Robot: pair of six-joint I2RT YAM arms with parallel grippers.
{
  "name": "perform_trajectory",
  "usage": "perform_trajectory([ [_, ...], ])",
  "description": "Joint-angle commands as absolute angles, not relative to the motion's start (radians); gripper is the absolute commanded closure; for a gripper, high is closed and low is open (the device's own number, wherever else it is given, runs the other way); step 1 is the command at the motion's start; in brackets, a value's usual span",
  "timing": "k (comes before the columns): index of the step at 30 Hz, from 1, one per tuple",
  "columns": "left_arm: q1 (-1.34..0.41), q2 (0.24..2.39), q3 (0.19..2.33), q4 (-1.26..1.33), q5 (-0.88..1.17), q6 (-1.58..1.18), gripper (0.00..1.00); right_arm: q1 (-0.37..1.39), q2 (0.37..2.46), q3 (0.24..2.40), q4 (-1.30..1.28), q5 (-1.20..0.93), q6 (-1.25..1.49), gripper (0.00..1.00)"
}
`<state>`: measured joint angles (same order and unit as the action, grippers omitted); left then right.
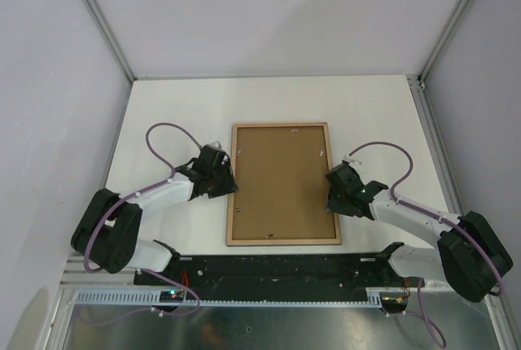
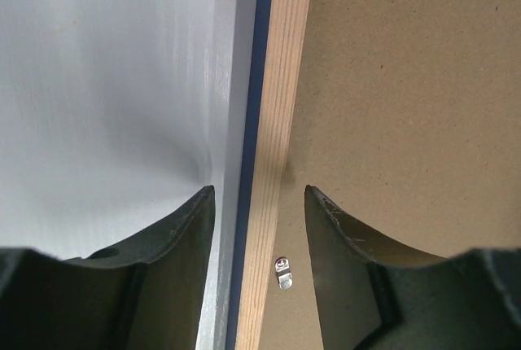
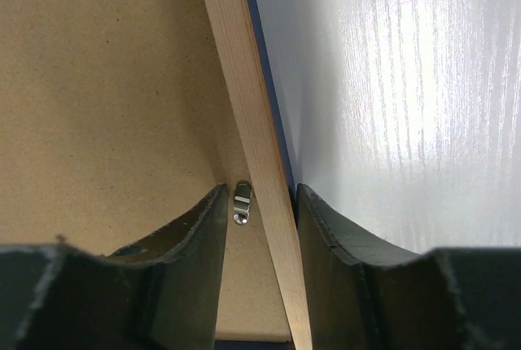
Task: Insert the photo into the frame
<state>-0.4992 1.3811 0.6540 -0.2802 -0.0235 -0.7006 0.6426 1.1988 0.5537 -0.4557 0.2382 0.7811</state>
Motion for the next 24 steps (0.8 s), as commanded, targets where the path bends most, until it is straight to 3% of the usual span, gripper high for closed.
perform_trajectory([
  [1,-0.508,1.39,0.644,-0.238,-0.046,-0.719,0.47,0.65,1.208,0.537,-0.469,0.283,0.792,0.6],
  [11,-0.511,1.396,0.644,-0.233,-0.045,-0.722,0.47,0.652,1.185,0.534,-0.476,0.28,0.792,0.92],
  [24,-0.514,1.359,0.618,-0.251,-0.057,-0.729,0.47,0.651,1.142,0.529,-0.489,0.284,0.79,1.0],
])
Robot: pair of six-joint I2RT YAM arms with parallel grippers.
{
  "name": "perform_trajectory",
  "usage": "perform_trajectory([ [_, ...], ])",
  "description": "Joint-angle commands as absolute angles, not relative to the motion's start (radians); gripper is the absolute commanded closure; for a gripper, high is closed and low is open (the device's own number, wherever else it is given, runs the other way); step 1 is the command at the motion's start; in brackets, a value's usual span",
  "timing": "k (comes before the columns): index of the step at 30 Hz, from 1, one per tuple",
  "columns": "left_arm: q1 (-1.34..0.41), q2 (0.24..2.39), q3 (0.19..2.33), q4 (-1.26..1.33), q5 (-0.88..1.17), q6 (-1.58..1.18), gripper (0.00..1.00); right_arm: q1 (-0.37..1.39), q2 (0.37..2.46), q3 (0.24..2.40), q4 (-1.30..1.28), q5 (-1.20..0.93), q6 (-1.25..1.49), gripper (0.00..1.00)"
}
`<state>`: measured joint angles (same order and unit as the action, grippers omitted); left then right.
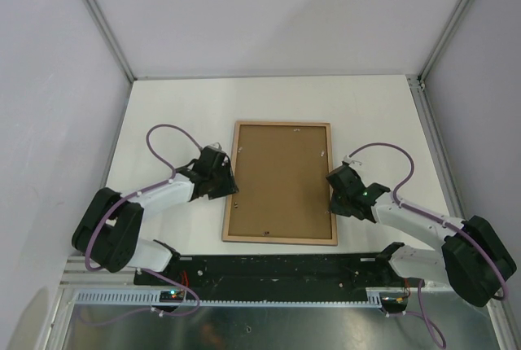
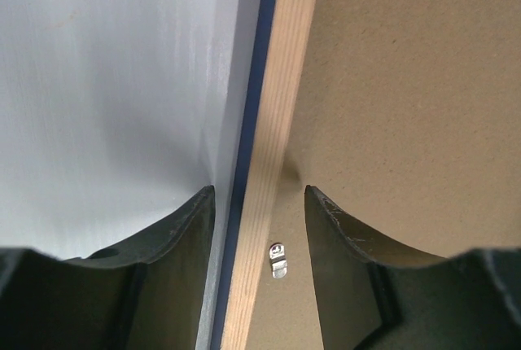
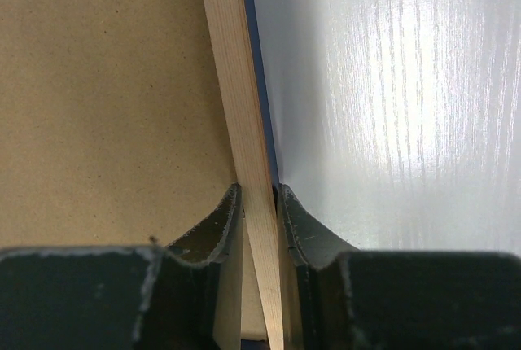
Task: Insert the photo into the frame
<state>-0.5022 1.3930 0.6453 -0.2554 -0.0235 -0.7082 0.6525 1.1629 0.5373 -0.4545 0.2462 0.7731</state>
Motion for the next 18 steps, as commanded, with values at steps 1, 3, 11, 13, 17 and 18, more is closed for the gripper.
perform_trajectory([
  [1,-0.517,1.35,0.61,-0.255,-0.063,-0.73,0.47,0.652,1.143,0.529,-0.487,0.282,0.788,1.0],
  [3,-0.527,1.339,0.597,-0.262,-0.076,-0.729,0.46,0.651,1.144,0.529,-0.481,0.28,0.785,1.0],
  [11,-0.574,1.293,0.575,-0.288,-0.079,-0.707,0.45,0.648,1.16,0.529,-0.46,0.267,0.77,1.0],
  [13,-0.586,1.287,0.574,-0.306,-0.088,-0.704,0.45,0.643,1.16,0.529,-0.459,0.266,0.765,1.0],
  [17,-0.602,1.283,0.562,-0.332,-0.124,-0.701,0.45,0.634,1.154,0.529,-0.461,0.263,0.759,1.0],
  [18,-0.606,1.283,0.559,-0.335,-0.127,-0.7,0.45,0.632,1.152,0.529,-0.461,0.263,0.758,1.0],
])
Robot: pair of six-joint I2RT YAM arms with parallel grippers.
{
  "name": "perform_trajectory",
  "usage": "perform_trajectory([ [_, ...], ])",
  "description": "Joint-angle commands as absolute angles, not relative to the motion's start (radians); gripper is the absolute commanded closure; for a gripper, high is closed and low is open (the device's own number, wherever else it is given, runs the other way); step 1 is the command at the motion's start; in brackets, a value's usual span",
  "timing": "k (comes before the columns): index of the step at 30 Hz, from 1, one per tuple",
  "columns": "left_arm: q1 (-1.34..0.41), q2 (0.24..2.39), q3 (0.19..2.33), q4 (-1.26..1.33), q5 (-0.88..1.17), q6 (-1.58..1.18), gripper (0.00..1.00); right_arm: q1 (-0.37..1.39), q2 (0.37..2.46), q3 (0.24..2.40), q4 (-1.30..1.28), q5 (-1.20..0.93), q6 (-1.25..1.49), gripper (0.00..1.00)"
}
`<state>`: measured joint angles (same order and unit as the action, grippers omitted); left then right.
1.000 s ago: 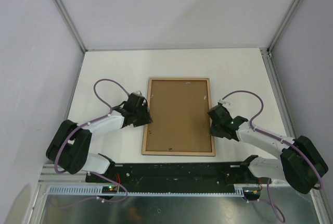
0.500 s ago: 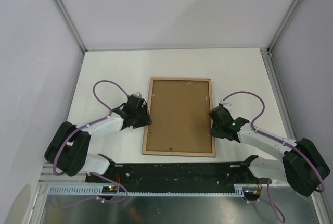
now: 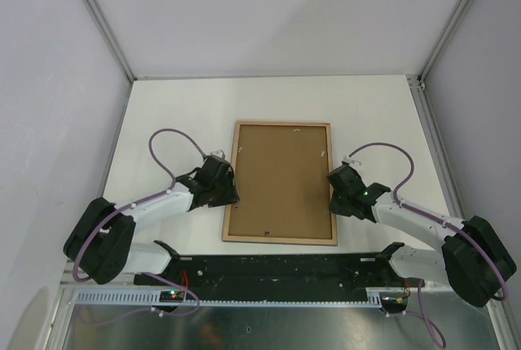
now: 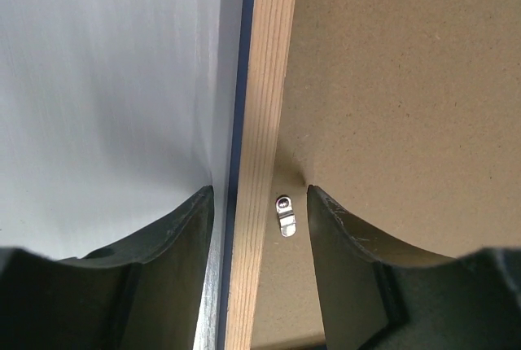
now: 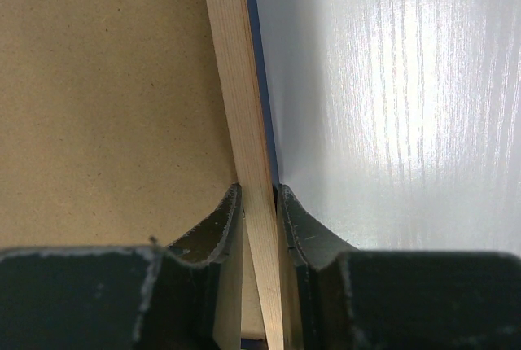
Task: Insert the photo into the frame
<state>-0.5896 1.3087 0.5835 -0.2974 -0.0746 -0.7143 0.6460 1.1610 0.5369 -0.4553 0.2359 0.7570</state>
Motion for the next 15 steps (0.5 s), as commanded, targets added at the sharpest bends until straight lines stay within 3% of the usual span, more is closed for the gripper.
perform_trajectory([
  [1,-0.613,1.284,0.558,-0.335,-0.13,-0.698,0.45,0.63,1.151,0.529,-0.463,0.263,0.756,1.0],
  [15,-0.709,1.343,0.596,-0.407,-0.246,-0.701,0.51,0.611,1.142,0.528,-0.46,0.254,0.74,1.0],
])
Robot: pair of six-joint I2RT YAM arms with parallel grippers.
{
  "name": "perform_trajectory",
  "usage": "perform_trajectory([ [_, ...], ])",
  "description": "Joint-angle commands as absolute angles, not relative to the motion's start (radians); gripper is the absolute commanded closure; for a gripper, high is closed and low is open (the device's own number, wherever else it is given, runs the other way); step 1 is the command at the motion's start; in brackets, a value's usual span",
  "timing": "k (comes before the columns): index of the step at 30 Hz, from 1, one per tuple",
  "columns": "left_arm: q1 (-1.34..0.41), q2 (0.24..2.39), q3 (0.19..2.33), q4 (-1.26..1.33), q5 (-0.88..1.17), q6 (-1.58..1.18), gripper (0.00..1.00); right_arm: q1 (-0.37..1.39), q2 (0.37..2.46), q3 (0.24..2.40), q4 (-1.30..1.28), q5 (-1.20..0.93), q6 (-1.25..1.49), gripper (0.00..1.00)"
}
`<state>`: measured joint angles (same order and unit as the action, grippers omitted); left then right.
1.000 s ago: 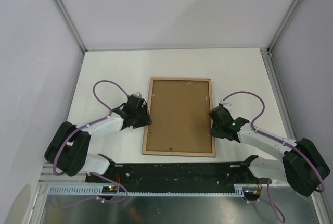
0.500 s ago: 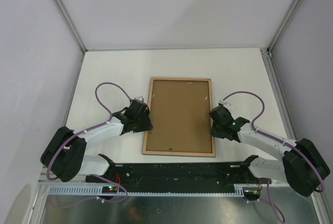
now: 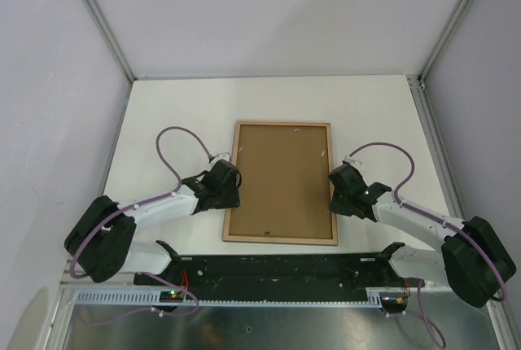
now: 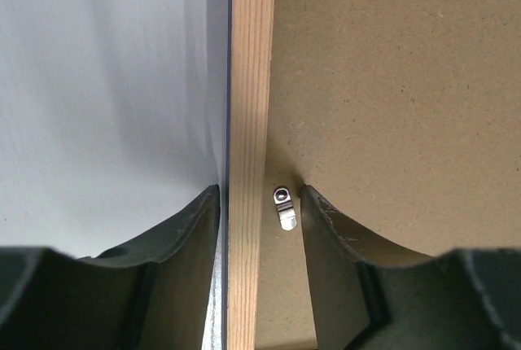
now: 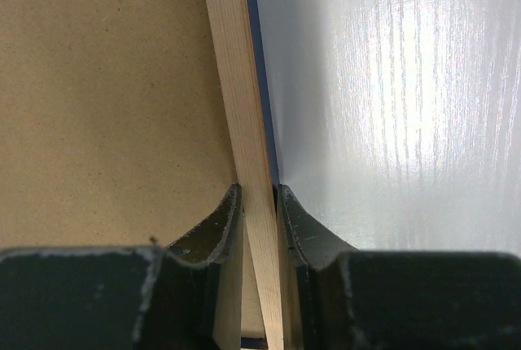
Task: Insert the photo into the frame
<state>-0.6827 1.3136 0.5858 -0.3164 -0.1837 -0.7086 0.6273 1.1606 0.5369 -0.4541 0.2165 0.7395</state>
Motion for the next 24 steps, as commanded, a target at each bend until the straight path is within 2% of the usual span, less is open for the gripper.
perform_trajectory([
  [1,-0.717,1.346,0.6,-0.413,-0.255,-0.702,0.53,0.609,1.14,0.528,-0.46,0.252,0.737,1.0],
  [15,-0.752,1.348,0.608,-0.467,-0.314,-0.691,0.68,0.528,1.083,0.493,-0.453,0.214,0.7,1.0],
  [21,-0.752,1.366,0.618,-0.487,-0.328,-0.704,0.78,0.505,1.072,0.489,-0.45,0.199,0.686,1.0],
  [24,-0.752,1.363,0.621,-0.5,-0.336,-0.719,0.79,0.496,1.07,0.489,-0.451,0.193,0.678,1.0],
])
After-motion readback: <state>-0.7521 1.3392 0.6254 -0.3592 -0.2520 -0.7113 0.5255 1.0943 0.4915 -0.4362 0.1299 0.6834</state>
